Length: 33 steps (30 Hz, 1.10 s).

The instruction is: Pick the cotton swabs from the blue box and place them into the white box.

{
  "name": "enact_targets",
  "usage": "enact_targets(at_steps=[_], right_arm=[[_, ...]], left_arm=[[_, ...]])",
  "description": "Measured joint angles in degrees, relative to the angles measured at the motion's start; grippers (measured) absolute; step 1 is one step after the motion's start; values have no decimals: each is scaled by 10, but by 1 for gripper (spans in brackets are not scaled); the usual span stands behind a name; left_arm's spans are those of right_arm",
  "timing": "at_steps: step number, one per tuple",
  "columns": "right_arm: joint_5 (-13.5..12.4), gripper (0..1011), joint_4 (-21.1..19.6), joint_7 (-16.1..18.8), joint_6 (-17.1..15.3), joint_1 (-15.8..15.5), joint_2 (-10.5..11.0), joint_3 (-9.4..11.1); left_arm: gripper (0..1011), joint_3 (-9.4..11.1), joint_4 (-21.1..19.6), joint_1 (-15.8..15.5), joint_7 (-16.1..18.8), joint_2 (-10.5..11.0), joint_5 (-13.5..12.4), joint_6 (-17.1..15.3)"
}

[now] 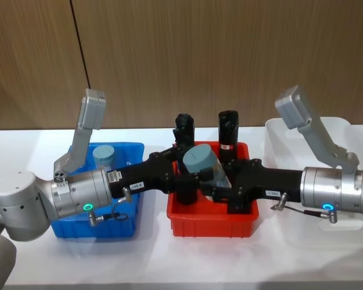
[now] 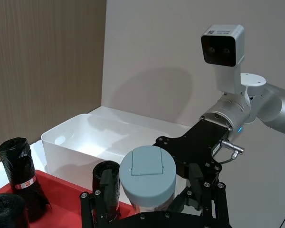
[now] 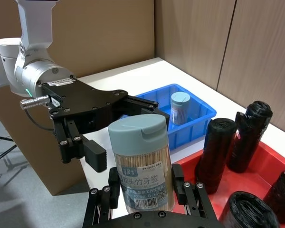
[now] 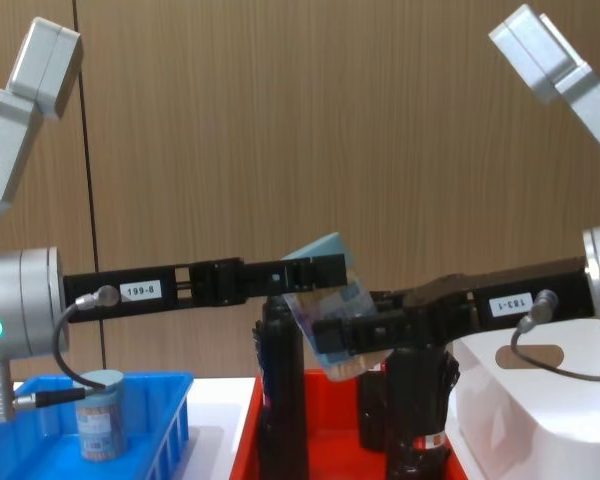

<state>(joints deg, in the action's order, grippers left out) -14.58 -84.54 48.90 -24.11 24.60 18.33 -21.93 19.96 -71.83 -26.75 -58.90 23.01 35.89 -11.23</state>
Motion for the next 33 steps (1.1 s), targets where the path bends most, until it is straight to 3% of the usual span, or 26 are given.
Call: enact_targets(at_steps=[17, 33], right_arm=[[-29, 659, -4, -27, 14, -17, 31, 19], [-53, 659, 10, -101, 33, -27, 66, 51]], left_arm=[[1004, 0, 0, 0, 0, 0, 0, 0], [1004, 0, 0, 0, 0, 0, 0, 0]])
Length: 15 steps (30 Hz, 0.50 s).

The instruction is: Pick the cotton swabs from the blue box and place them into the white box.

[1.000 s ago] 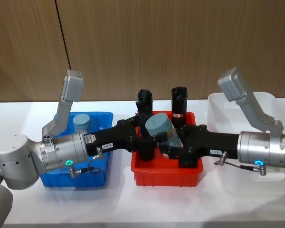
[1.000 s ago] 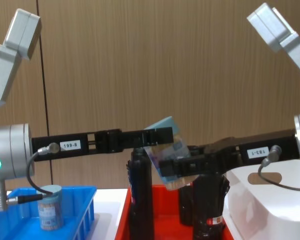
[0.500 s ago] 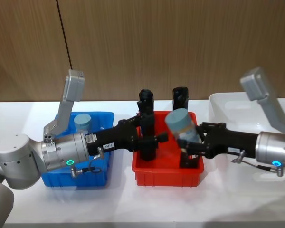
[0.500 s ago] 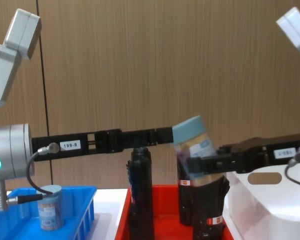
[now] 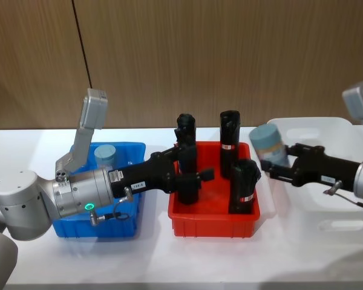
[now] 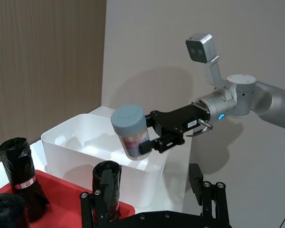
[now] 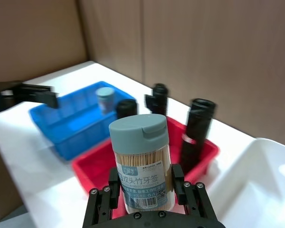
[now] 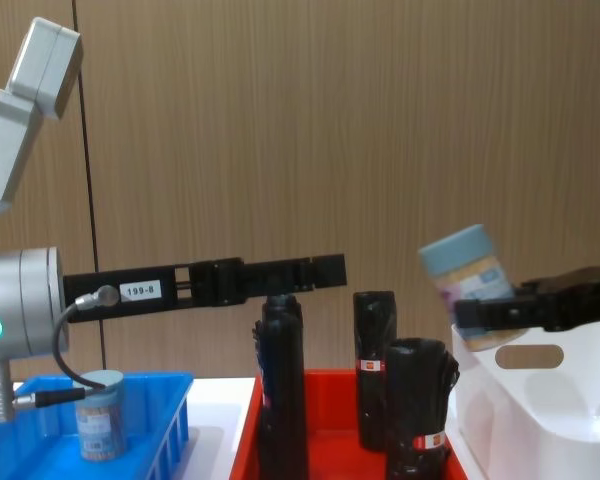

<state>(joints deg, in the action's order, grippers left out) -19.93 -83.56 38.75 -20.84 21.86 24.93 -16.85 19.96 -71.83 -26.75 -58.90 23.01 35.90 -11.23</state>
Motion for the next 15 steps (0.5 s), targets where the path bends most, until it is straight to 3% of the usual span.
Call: enact_targets(at_steps=[15], right_arm=[[22, 659, 71, -75, 14, 25, 7, 17]], left_arm=[[1004, 0, 0, 0, 0, 0, 0, 0]])
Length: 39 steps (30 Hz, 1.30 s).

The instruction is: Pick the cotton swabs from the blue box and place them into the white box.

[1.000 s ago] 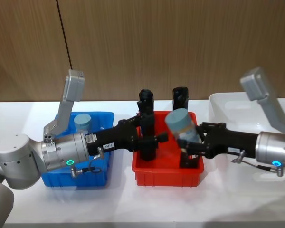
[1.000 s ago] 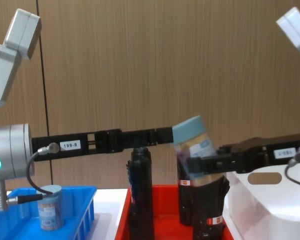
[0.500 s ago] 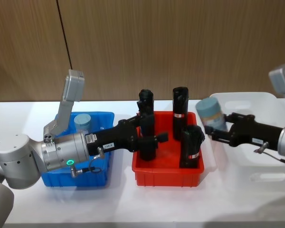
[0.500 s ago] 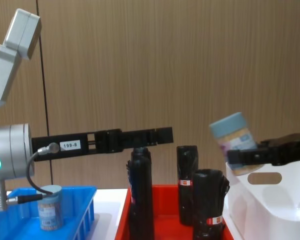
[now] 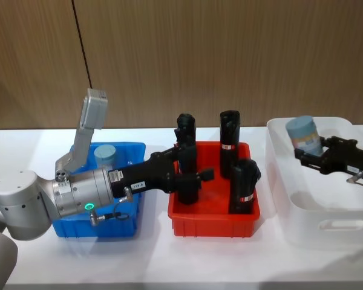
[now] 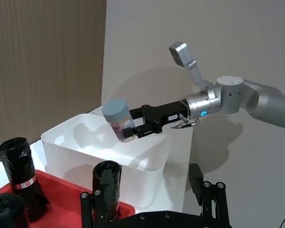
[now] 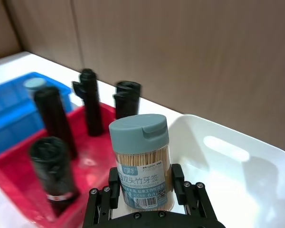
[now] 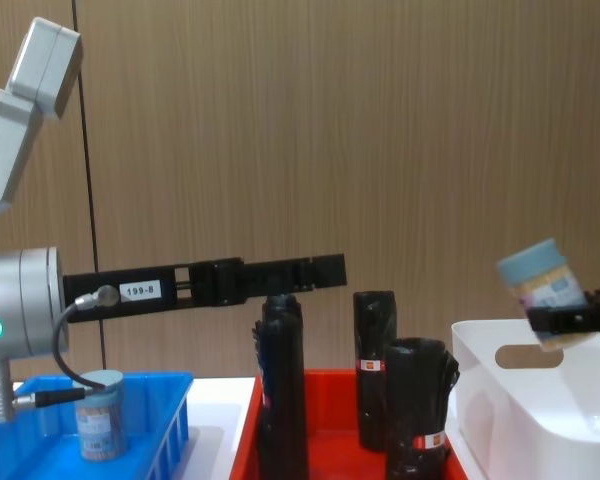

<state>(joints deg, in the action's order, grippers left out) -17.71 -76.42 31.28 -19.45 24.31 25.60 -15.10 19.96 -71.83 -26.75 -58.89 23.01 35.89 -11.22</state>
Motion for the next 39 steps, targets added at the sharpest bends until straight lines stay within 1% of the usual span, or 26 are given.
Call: enact_targets(at_steps=[4, 13, 14, 15, 16, 19, 20, 21, 25, 26, 39], right_arm=[[10, 660, 21, -10, 3, 8, -1, 1], [31, 659, 54, -15, 5, 19, -2, 0], [33, 680, 57, -15, 6, 20, -2, 0], [35, 733, 59, -15, 6, 21, -2, 0], [36, 733, 61, -15, 6, 21, -2, -1], [41, 820, 66, -14, 7, 23, -2, -2], [41, 820, 66, -14, 8, 23, -2, -2], [43, 870, 67, -13, 8, 23, -2, -2], [45, 981, 68, -11, 9, 23, -1, -3], [46, 996, 69, -11, 10, 23, -1, -4], [49, 1002, 69, -7, 13, 22, 0, -5]], left_arm=[[1004, 0, 0, 0, 0, 0, 0, 0], [1004, 0, 0, 0, 0, 0, 0, 0], [1004, 0, 0, 0, 0, 0, 0, 0], [1004, 0, 0, 0, 0, 0, 0, 0], [1004, 0, 0, 0, 0, 0, 0, 0], [1004, 0, 0, 0, 0, 0, 0, 0], [1004, 0, 0, 0, 0, 0, 0, 0], [1004, 0, 0, 0, 0, 0, 0, 0], [1004, 0, 0, 0, 0, 0, 0, 0], [1004, 0, 0, 0, 0, 0, 0, 0], [1004, 0, 0, 0, 0, 0, 0, 0]])
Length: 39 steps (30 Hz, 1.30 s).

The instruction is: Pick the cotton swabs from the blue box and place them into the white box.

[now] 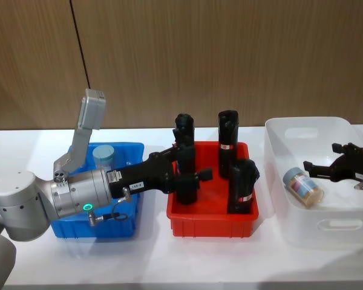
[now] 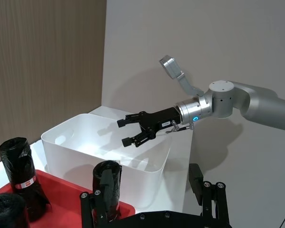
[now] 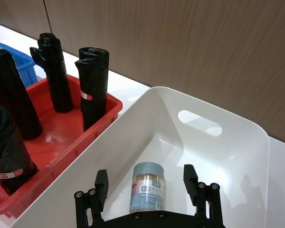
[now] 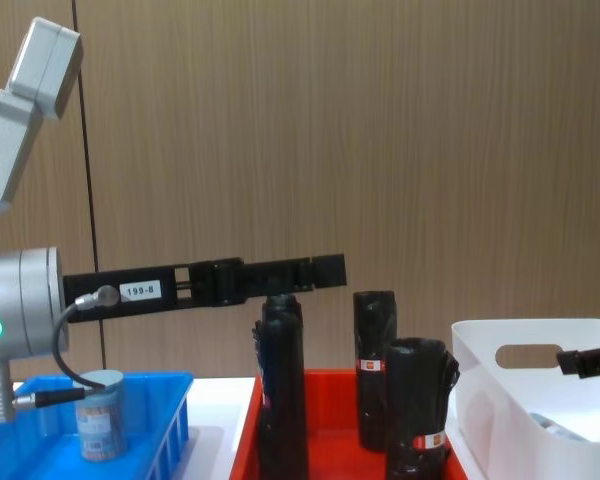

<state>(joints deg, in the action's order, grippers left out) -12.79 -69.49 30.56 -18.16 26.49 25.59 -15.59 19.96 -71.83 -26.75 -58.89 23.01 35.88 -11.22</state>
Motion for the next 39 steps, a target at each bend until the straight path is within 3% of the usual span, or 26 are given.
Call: enact_targets(at_steps=[10, 39], right_arm=[[-2, 1002, -25, -21, 13, -22, -5, 2], [-25, 1002, -212, -179, 108, -183, -42, 18]], left_arm=[[1004, 3, -10, 6, 27, 0, -11, 5], [1004, 26, -91, 56, 248, -5, -104, 45]])
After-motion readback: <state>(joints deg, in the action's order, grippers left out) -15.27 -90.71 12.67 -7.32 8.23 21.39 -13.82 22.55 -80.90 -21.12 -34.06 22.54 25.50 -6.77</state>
